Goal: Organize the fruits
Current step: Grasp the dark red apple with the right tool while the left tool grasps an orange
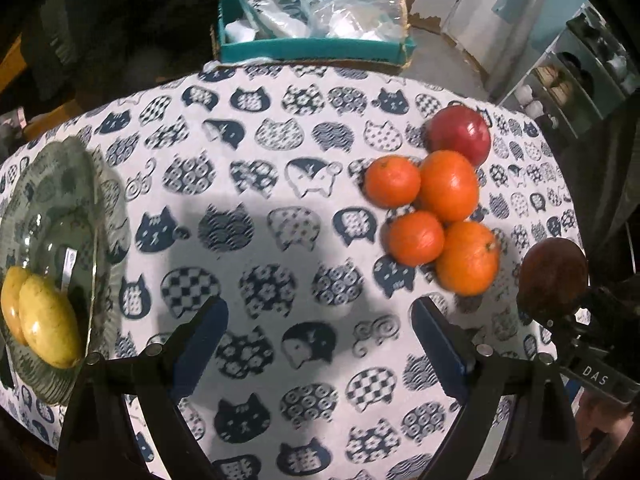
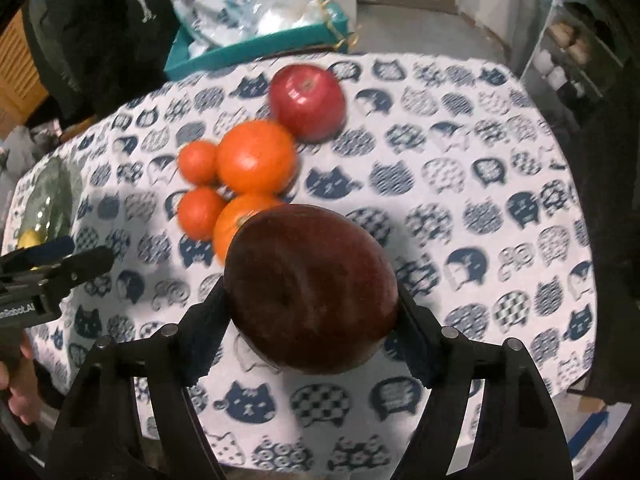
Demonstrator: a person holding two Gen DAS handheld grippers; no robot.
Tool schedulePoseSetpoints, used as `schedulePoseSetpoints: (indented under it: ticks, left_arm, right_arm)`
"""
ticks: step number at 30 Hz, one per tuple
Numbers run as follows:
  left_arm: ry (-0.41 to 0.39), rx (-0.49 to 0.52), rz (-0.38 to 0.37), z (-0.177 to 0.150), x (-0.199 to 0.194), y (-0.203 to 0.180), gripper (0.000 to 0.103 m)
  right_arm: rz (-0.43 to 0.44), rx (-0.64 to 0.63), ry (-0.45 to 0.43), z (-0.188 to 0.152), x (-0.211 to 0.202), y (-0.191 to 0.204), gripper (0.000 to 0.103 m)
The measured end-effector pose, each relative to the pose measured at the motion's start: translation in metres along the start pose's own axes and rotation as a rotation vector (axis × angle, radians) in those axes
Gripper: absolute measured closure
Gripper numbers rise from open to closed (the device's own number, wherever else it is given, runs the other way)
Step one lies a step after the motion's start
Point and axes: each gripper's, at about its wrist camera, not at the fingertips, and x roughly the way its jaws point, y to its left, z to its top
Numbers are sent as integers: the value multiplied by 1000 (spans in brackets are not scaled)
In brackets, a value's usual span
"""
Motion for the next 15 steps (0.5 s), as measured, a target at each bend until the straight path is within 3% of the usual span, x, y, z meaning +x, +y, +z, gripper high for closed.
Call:
schedulePoseSetpoints:
  ticks: [15]
  left_arm:
    - [26, -43, -73, 32, 33, -23, 9]
  right_arm:
    - [-1, 85, -37, 30, 16, -28, 27]
